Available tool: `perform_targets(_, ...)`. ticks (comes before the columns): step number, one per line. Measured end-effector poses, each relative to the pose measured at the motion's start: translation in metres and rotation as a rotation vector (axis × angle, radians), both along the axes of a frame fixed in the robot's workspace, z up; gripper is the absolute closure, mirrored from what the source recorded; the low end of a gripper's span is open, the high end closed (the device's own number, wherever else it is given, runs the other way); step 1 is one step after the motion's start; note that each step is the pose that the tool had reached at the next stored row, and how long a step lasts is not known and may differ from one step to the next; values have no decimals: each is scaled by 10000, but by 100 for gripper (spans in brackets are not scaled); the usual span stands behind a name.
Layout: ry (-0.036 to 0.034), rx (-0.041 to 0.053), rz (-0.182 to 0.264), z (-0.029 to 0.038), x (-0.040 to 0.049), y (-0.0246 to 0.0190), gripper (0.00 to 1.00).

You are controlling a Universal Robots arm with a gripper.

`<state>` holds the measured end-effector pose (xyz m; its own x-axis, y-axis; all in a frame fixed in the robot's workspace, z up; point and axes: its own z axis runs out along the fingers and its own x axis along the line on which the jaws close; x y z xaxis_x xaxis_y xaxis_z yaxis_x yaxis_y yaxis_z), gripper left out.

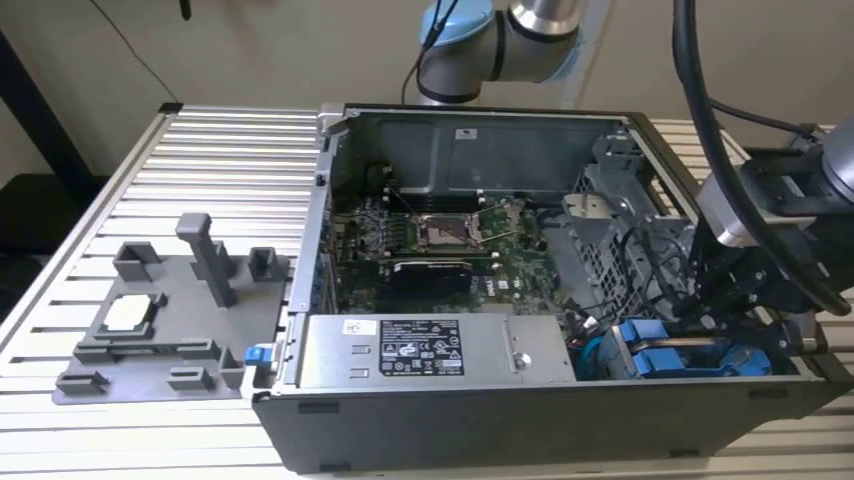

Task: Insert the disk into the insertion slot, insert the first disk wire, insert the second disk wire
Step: 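Insert the second disk wire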

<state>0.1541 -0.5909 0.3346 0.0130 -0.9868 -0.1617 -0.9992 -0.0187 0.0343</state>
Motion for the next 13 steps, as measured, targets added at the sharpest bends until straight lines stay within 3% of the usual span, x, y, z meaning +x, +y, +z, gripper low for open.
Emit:
perform_targets(5, 15, 12, -9, 8, 0, 0, 82)
perform_targets(6, 23, 7, -12, 23, 0, 0, 76)
perform_targets(13, 88, 6, -56, 125, 0, 0, 76)
